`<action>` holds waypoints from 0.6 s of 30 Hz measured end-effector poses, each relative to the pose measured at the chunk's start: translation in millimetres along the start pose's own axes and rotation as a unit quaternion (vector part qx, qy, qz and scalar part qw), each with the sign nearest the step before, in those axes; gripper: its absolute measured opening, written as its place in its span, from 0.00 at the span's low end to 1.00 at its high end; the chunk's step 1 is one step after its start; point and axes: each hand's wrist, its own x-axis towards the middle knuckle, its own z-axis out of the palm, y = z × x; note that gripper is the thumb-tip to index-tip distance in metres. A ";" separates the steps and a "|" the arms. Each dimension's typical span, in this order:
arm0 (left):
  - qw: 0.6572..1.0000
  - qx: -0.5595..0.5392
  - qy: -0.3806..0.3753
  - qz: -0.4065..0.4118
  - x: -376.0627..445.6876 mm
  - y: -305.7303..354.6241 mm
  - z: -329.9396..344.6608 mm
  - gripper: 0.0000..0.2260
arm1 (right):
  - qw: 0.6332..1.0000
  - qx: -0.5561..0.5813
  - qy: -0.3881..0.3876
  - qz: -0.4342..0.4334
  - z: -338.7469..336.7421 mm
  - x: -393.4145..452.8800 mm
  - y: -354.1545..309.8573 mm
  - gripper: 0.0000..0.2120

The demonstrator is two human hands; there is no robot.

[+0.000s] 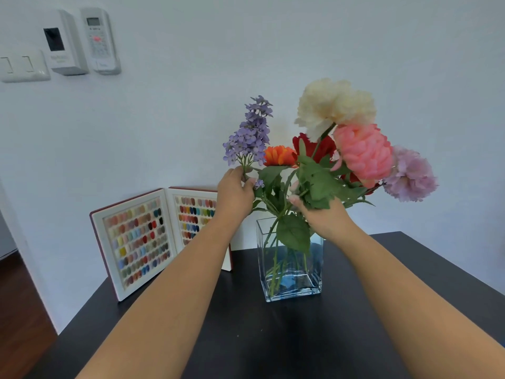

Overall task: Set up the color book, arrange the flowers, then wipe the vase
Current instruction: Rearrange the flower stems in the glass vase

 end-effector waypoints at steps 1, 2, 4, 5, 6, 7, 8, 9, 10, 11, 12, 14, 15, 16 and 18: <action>1.000 -0.002 0.000 -0.003 -0.5 0.2 0.3 0.11 | 1.000 0.030 0.006 0.000 -3.1 -2.9 0.5 0.03; 1.000 -0.006 0.001 -0.008 -1.1 0.1 0.6 0.11 | 0.999 0.048 0.011 0.003 -5.6 -5.2 2.6 0.04; 1.000 -0.012 0.001 -0.016 -1.9 -0.3 1.8 0.11 | 0.998 0.056 0.010 0.023 -9.4 -8.3 4.9 0.01; 1.000 -0.012 0.000 -0.019 -2.4 0.0 2.3 0.11 | 0.998 0.056 0.008 0.029 -11.2 -9.3 5.3 0.02; 1.000 -0.013 0.000 -0.021 -3.0 0.7 2.9 0.11 | 0.998 0.063 0.004 0.029 -12.5 -9.1 6.4 0.03; 1.000 -0.013 0.000 -0.023 -3.2 1.3 3.4 0.11 | 0.997 0.067 0.003 0.024 -14.5 -9.1 5.7 0.03; 1.000 -0.010 0.000 -0.024 -3.1 1.2 3.8 0.11 | 0.997 0.073 0.008 0.018 -17.1 -8.5 4.7 0.03; 1.000 -0.003 0.002 -0.027 -2.7 0.7 3.6 0.11 | 0.997 0.076 0.021 0.010 -21.2 -7.5 2.8 0.03; 0.999 0.005 0.005 -0.031 -2.0 -0.7 3.0 0.12 | 0.995 0.088 0.041 0.006 -26.0 -6.1 0.6 0.03; 0.999 0.004 0.009 -0.039 -1.4 -2.4 2.0 0.12 | 0.992 0.104 0.064 0.004 -32.5 -4.4 -1.4 0.04; 0.999 -0.004 0.012 -0.049 -0.8 -4.1 1.1 0.12 | 0.989 0.123 0.087 -0.002 -39.5 -2.2 -2.9 0.05; 0.998 -0.026 0.019 -0.060 0.0 -5.7 -0.2 0.12 | 0.984 0.129 0.119 -0.012 -54.2 3.1 -2.9 0.03; 0.997 -0.034 0.024 -0.061 0.3 -5.2 -0.5 0.11 | 0.985 0.121 0.126 -0.008 -60.4 4.6 -3.2 0.04; 0.997 -0.039 0.028 -0.057 0.9 -4.2 -1.3 0.11 | 0.985 0.118 0.127 -0.002 -64.5 6.1 -3.7 0.05; 0.998 -0.037 0.035 -0.039 3.1 -2.0 -4.3 0.11 | 0.987 0.110 0.117 0.012 -68.5 8.5 -4.1 0.03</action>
